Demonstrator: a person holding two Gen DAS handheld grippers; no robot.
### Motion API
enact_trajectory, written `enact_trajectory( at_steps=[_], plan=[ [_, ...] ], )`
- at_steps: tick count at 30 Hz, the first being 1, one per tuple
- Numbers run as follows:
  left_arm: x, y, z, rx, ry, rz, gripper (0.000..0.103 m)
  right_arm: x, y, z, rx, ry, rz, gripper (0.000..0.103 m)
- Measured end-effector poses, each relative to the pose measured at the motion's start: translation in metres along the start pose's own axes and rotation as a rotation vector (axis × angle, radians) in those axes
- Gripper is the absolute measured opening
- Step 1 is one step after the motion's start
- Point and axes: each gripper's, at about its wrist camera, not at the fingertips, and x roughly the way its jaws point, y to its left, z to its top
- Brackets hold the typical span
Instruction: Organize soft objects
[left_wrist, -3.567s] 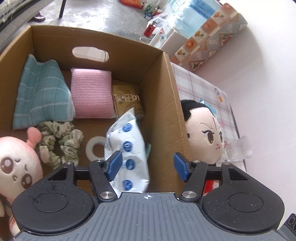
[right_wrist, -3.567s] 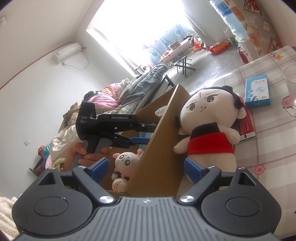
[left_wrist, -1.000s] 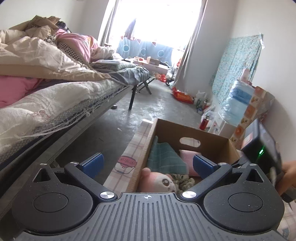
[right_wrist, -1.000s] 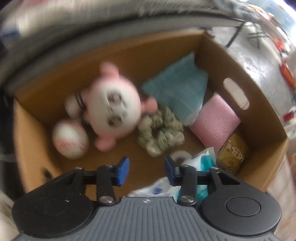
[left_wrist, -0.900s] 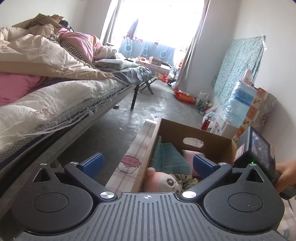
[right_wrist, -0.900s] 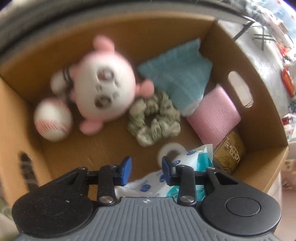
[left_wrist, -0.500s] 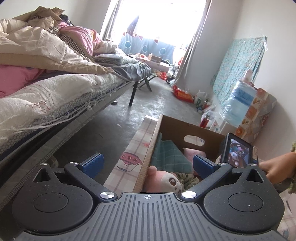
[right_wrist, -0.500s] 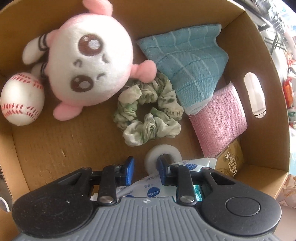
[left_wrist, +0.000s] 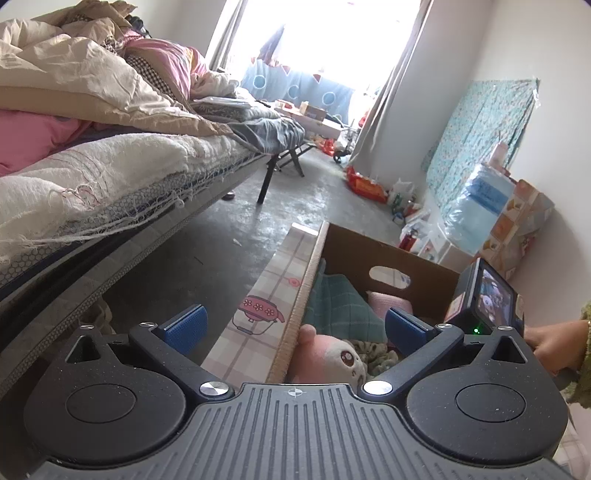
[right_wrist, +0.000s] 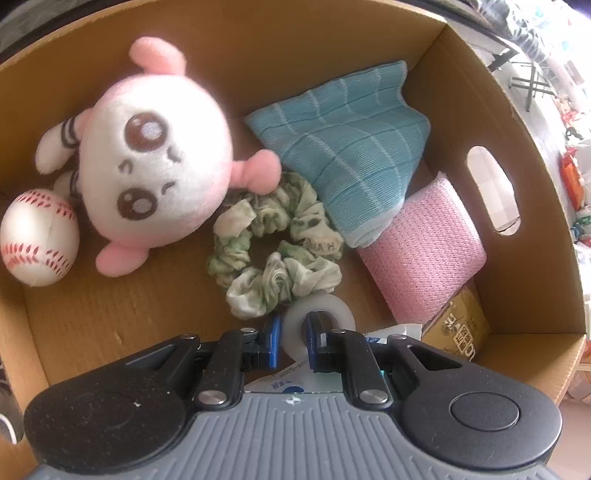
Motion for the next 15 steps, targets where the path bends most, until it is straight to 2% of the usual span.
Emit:
enact_trajectory(
  at_steps=[8,12,15],
  plan=[
    [-0.003,-0.005,-0.001,0.012,0.005,0.003,0.103,0.002,0.006,-0.001,0.005,-0.043,-0.049,0.018],
    [-0.006,-0.009,0.0,0.029,0.0,0.007,0.103,-0.023,0.011,-0.01,0.015,-0.096,-0.033,0.023],
    [-0.008,-0.011,0.001,0.025,-0.009,0.004,0.103,-0.035,0.012,-0.014,0.034,-0.096,-0.025,0.024]
  ],
)
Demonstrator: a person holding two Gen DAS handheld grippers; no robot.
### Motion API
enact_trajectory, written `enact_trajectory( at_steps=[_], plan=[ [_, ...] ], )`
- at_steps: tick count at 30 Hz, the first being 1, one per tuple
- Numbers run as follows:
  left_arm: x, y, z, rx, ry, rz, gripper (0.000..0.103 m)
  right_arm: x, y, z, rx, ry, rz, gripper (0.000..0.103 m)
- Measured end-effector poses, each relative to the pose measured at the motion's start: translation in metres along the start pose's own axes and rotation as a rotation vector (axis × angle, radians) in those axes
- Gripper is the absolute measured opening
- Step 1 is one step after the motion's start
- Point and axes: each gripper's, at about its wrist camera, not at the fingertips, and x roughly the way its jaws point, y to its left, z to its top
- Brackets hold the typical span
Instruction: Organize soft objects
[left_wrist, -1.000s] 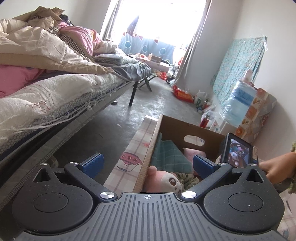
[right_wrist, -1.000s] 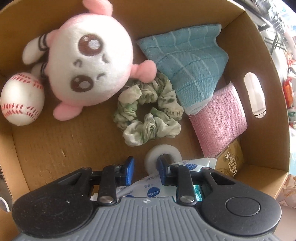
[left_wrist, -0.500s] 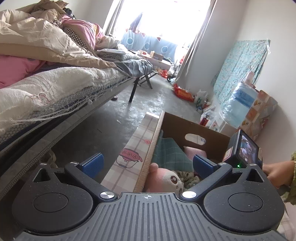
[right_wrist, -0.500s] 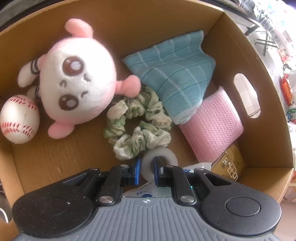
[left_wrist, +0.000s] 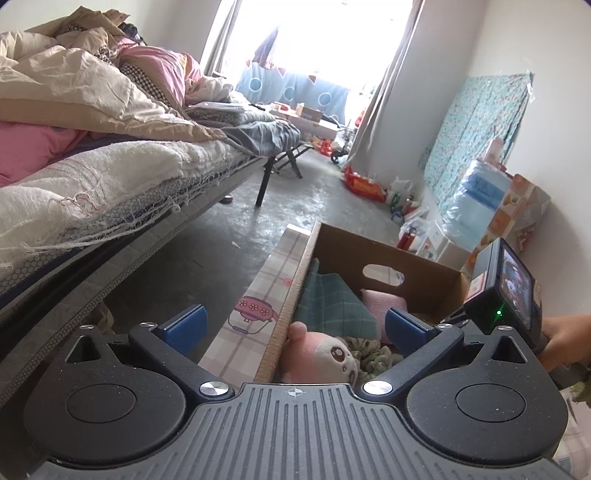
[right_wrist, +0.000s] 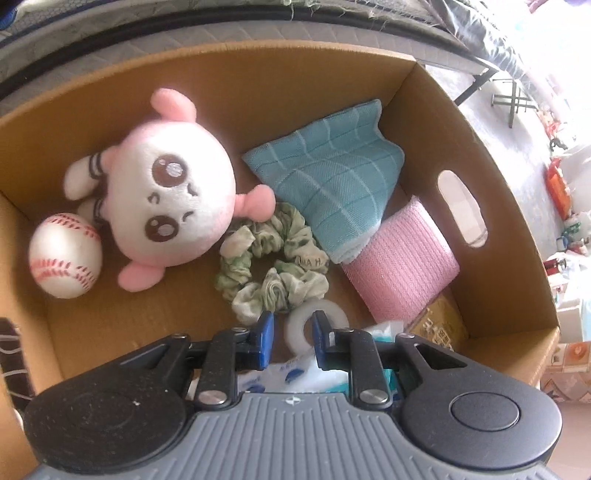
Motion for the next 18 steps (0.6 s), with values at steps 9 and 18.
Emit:
enact_trajectory(
  at_steps=[9,18],
  plan=[
    [-0.002,-0.004,-0.006,0.006,0.013,-0.013,0.103,-0.031,-0.016,0.009,0.102,-0.015,-0.044,0.061],
    [-0.012,-0.013,-0.006,0.032,0.006,-0.012,0.103,-0.117,-0.011,-0.047,0.198,-0.26,0.004,0.076]
  ],
)
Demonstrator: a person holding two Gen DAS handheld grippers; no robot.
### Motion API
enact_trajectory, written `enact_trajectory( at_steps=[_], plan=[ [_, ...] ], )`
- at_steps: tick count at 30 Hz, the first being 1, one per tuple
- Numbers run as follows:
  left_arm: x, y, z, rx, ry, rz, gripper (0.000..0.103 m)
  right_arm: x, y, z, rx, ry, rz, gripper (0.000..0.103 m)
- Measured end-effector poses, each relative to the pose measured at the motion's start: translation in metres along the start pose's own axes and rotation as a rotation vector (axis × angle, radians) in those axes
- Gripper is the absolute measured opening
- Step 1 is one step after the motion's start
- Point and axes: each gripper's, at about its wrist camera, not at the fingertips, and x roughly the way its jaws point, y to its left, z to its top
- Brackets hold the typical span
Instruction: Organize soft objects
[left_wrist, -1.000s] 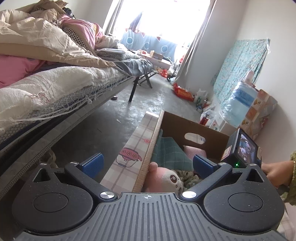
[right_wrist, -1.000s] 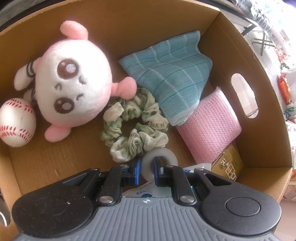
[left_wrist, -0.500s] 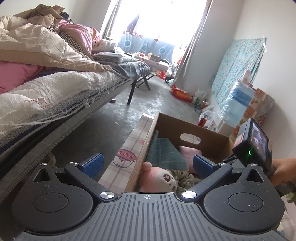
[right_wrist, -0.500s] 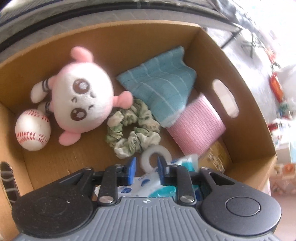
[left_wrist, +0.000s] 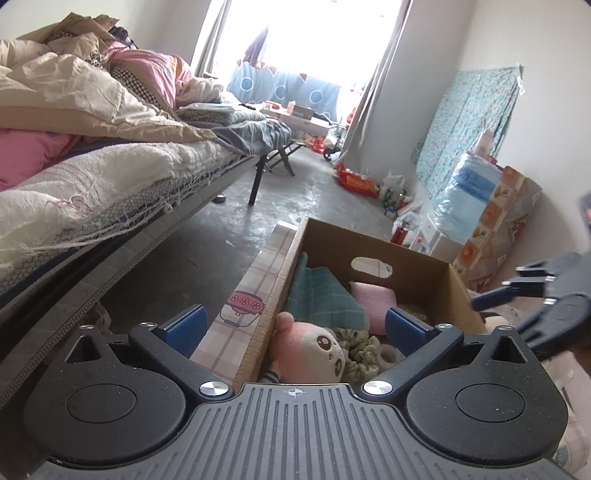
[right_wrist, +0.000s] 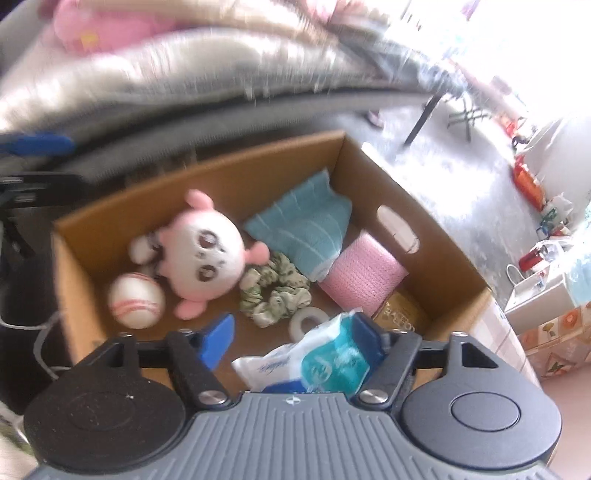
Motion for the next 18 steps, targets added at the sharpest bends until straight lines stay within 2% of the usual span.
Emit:
enact_trajectory(
  at_steps=[3,5,7,10,18],
  plan=[
    [-0.005,-0.01,0.0,0.007,0.0,-0.006,0.103,-0.046,0.001,-0.033,0.072,-0.108,0.007,0.084],
    [-0.007,-0.02,0.0,0.02,0.005,-0.022,0.103,-0.077,0.0,-0.059,0.126,-0.186,0.0,0.103],
    [-0.008,-0.033,-0.001,0.044,0.013,-0.047,0.103,-0.104,0.0,-0.088,0.185,-0.269,-0.01,0.103],
    [-0.008,-0.058,-0.004,0.087,0.027,-0.092,0.103,-0.129,-0.003,-0.131,0.301,-0.336,-0.037,0.103],
    [0.009,-0.144,-0.007,0.242,0.129,-0.245,0.103,-0.134,-0.02,-0.228,0.632,-0.345,-0.256,0.103]
  ],
)
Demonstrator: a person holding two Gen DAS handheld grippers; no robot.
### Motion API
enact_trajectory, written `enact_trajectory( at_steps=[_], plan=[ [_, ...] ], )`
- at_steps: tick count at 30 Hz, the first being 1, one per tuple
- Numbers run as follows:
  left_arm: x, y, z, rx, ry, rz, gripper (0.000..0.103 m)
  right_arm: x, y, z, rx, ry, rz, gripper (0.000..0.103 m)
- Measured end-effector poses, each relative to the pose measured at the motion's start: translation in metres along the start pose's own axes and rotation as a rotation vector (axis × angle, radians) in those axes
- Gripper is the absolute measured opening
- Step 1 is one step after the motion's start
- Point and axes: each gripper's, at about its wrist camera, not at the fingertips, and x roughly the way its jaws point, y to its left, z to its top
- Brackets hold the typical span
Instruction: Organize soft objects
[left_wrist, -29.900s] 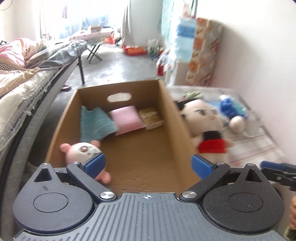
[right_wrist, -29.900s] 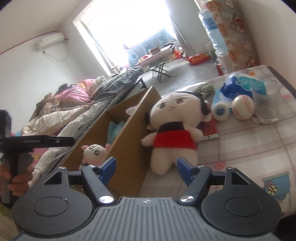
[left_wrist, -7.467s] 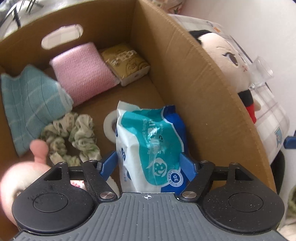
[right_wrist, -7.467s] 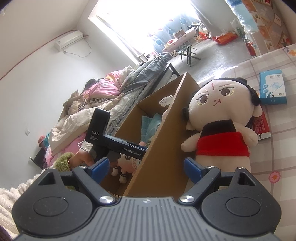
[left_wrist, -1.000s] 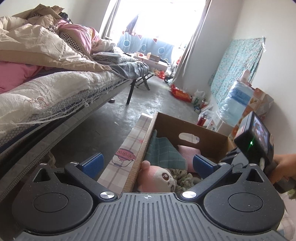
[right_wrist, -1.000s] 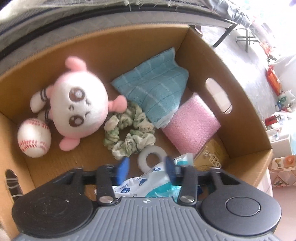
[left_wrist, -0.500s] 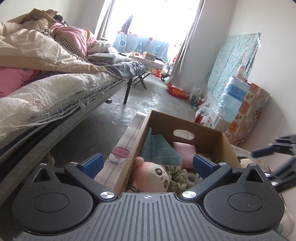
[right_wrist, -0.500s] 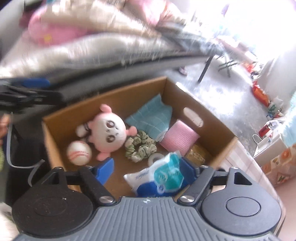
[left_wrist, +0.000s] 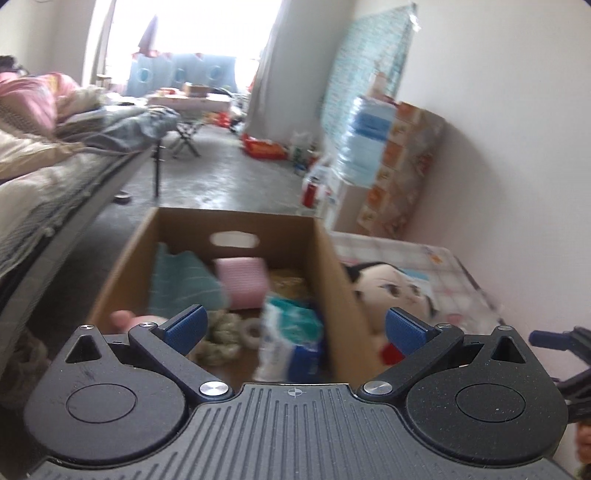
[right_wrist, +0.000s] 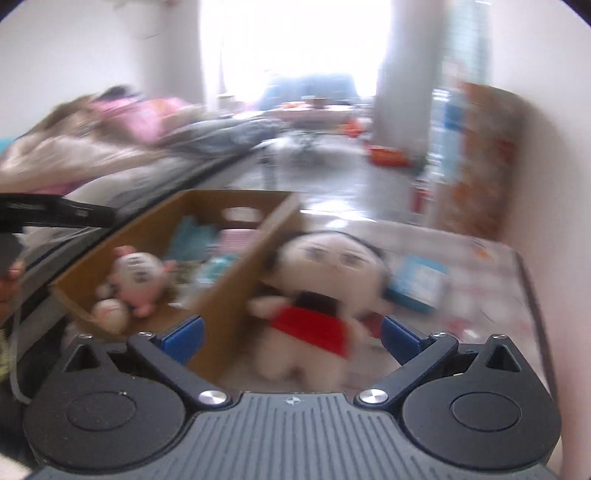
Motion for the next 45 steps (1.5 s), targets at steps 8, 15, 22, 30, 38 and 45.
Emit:
enact_trajectory(
  at_steps=[8,15,22,30,38,45],
  plan=[
    [0.039,-0.067,0.037,0.109,0.091,-0.084,0.103,-0.004,-0.051,-0.031,0.169,-0.125,-0.132,0.103],
    [0.098,-0.13,0.07,0.173,0.217,-0.098,0.103,0.015,-0.092,-0.044,0.295,-0.198,-0.221,0.103],
    [0.206,-0.181,0.085,0.176,0.37,-0.066,0.103,0.041,-0.107,-0.053,0.361,-0.217,-0.113,0.103],
    [0.338,-0.191,0.072,0.02,0.604,-0.033,0.103,0.073,-0.106,-0.056,0.33,-0.181,-0.079,0.103],
    [0.393,-0.208,0.057,0.033,0.708,-0.019,0.103,0.1,-0.117,-0.06,0.329,-0.152,-0.039,0.103],
    [0.414,-0.214,0.042,0.102,0.747,0.031,0.099,0.102,-0.119,-0.065,0.328,-0.151,-0.03,0.103]
  ],
)
